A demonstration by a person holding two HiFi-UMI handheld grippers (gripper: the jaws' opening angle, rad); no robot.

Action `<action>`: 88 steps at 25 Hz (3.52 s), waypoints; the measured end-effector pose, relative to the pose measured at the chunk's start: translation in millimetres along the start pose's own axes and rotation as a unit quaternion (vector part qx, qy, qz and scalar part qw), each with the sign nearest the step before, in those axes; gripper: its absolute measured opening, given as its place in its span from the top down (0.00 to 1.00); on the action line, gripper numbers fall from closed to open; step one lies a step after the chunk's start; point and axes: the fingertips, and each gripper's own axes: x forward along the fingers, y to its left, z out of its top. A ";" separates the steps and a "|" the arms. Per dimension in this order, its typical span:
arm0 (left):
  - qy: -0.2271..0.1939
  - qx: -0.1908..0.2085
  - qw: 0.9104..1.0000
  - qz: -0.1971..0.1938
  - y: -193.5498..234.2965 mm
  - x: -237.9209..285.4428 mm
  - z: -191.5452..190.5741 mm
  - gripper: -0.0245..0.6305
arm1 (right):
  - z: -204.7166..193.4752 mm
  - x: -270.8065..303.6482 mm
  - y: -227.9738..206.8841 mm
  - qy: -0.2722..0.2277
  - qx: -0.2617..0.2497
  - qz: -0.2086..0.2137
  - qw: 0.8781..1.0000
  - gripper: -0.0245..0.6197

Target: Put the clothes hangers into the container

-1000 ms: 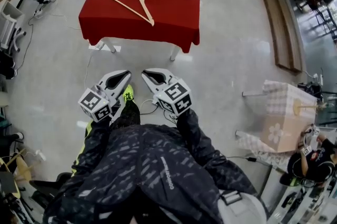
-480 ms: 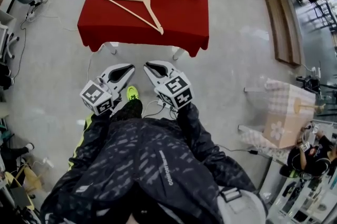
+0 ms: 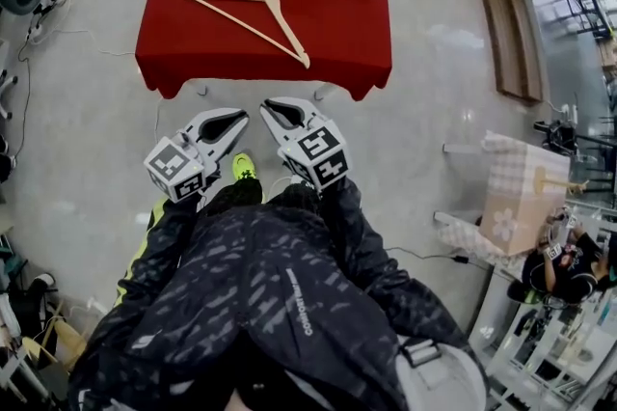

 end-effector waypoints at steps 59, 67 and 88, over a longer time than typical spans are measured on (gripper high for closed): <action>0.025 -0.058 0.995 0.074 262.5 133.1 1.0 0.93 | -22.0 227.4 -286.9 0.161 0.076 -0.055 0.982 0.60; 0.025 -0.071 0.993 0.091 278.0 133.1 -3.4 0.92 | -23.5 248.4 -316.0 0.172 0.067 -0.069 0.980 0.57; 0.015 -0.081 0.992 0.099 270.6 114.6 9.9 0.88 | -16.6 267.7 -299.0 0.218 -0.031 -0.059 0.974 0.59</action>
